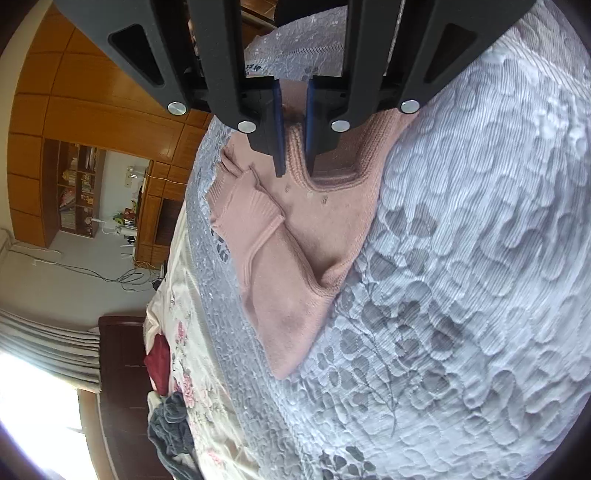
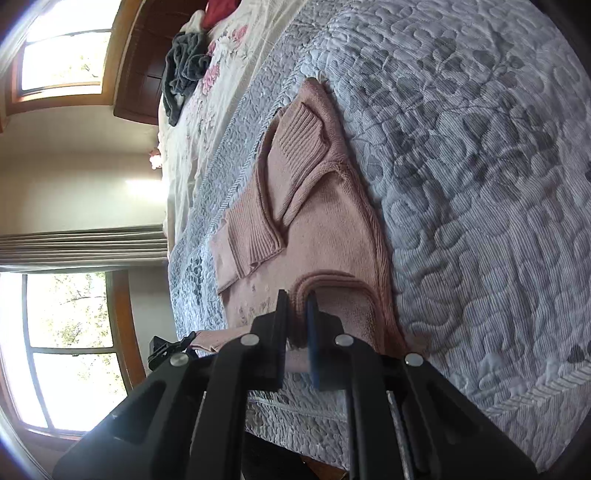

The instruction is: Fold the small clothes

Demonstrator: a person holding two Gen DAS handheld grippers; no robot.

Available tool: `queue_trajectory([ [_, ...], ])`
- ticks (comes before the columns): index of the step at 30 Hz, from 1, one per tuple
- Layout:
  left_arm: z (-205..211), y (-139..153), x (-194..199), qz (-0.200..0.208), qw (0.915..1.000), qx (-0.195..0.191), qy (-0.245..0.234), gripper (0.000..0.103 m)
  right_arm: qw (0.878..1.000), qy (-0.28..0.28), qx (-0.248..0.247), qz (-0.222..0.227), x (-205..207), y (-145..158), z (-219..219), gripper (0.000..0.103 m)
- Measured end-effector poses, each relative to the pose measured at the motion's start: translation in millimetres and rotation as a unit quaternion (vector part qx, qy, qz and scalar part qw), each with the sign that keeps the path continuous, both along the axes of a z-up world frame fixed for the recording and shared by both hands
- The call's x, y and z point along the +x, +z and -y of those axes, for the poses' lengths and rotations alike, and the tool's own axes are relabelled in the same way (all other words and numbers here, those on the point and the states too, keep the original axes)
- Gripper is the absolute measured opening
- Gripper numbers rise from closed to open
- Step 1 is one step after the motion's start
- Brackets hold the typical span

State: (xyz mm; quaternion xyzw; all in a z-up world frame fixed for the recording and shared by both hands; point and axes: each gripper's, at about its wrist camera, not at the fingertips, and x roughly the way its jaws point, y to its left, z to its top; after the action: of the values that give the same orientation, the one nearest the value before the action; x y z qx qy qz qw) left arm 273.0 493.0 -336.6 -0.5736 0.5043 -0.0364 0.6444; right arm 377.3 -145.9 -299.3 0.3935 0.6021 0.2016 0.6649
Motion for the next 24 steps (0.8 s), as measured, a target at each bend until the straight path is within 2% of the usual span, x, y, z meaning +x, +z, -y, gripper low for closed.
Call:
queue_trajectory([
  [4,-2,-30,31,-0.028,0.9996,0.006,-0.008,0.009,0.999,0.001,-0.023,-0.026,30,-30,-7,0.008],
  [7,-1,-43,47,-0.031,0.9992,0.01,-0.024,0.015,0.999,0.006,-0.034,-0.04,45,-48,-11,0.01],
  [9,0,-44,51,-0.019,0.9994,0.006,-0.029,0.019,0.998,0.014,-0.042,-0.044,52,-54,-14,0.016],
  [10,0,-42,50,-0.011,0.9995,0.003,-0.029,0.025,0.998,0.022,-0.043,-0.045,54,-55,-15,0.019],
  [11,-2,-38,49,0.004,0.9997,0.001,-0.026,0.035,0.998,0.028,-0.04,-0.044,55,-53,-15,0.029],
  [12,-5,-33,48,0.019,0.9995,0.006,-0.023,0.04,0.998,0.031,-0.039,-0.038,55,-48,-14,0.041],
  [13,-8,-27,47,0.031,0.9991,0.015,-0.024,0.047,0.998,0.035,-0.044,-0.026,55,-41,-14,0.043],
  [16,-8,-17,49,0.052,0.9965,0.038,-0.052,0.048,0.996,0.062,-0.065,0.013,54,-21,-16,0.043],
  [18,-2,-14,54,0.046,0.9927,0.074,-0.084,0.048,0.991,0.081,-0.096,0.04,52,-13,-19,0.043],
  [24,16,-19,70,0.022,0.9805,0.133,-0.143,0.051,0.979,0.109,-0.155,0.08,51,-16,-31,0.043],
])
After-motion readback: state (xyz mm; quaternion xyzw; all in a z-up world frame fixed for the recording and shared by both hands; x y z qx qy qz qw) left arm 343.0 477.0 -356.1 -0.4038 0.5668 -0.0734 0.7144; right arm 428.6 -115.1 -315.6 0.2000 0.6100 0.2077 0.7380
